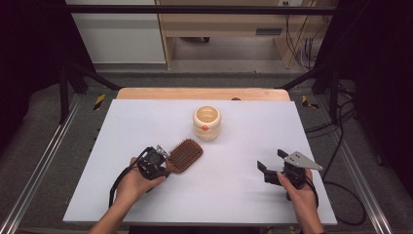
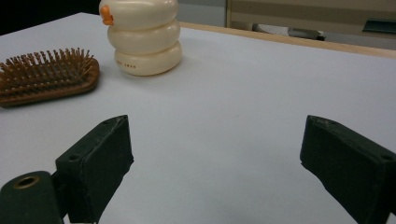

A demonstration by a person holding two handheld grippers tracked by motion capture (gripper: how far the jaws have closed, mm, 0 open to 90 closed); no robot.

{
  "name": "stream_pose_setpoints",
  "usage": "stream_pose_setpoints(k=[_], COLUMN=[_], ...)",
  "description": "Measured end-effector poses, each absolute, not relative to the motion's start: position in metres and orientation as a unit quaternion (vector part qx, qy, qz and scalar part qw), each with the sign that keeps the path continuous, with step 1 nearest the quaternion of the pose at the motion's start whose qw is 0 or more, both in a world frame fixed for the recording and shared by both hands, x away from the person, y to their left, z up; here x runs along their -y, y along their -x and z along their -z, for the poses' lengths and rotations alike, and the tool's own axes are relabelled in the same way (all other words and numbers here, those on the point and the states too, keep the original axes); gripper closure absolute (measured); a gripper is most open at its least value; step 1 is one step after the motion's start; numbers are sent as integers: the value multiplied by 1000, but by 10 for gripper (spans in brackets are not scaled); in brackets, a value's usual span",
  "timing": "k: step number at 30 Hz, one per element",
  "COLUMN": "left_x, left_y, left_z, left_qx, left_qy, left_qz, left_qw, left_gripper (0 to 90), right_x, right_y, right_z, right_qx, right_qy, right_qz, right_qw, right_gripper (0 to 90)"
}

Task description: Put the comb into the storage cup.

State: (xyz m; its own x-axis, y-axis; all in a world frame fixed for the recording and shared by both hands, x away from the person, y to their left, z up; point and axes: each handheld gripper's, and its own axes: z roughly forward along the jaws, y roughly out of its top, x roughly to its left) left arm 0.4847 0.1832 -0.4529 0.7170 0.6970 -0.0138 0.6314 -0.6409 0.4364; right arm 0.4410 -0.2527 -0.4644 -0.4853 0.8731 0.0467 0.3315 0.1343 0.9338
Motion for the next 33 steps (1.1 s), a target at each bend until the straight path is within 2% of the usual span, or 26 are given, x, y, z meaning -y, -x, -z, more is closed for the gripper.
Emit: stream_pose_setpoints(k=[11, 19, 25, 33], left_x=[-192, -205, -210, -213], left_y=[-476, -466, -458, -453], left_z=[456, 452, 452, 447], left_qx=[-365, -380, -368, -361], left_qy=[-893, -869, -857, -840], left_qz=[-111, -136, -170, -186], left_qw=[237, 288, 317, 359], left_gripper=[724, 723, 723, 723], right_x=[253, 252, 250, 244], right_y=[-441, -441, -439, -437], right_z=[464, 464, 463, 459], right_qx=[-702, -701, -699, -698], right_qy=[-429, -429, -428, -420], right_qz=[-500, -501, -507, -516], right_qw=[272, 271, 267, 264], right_gripper=[94, 94, 93, 94])
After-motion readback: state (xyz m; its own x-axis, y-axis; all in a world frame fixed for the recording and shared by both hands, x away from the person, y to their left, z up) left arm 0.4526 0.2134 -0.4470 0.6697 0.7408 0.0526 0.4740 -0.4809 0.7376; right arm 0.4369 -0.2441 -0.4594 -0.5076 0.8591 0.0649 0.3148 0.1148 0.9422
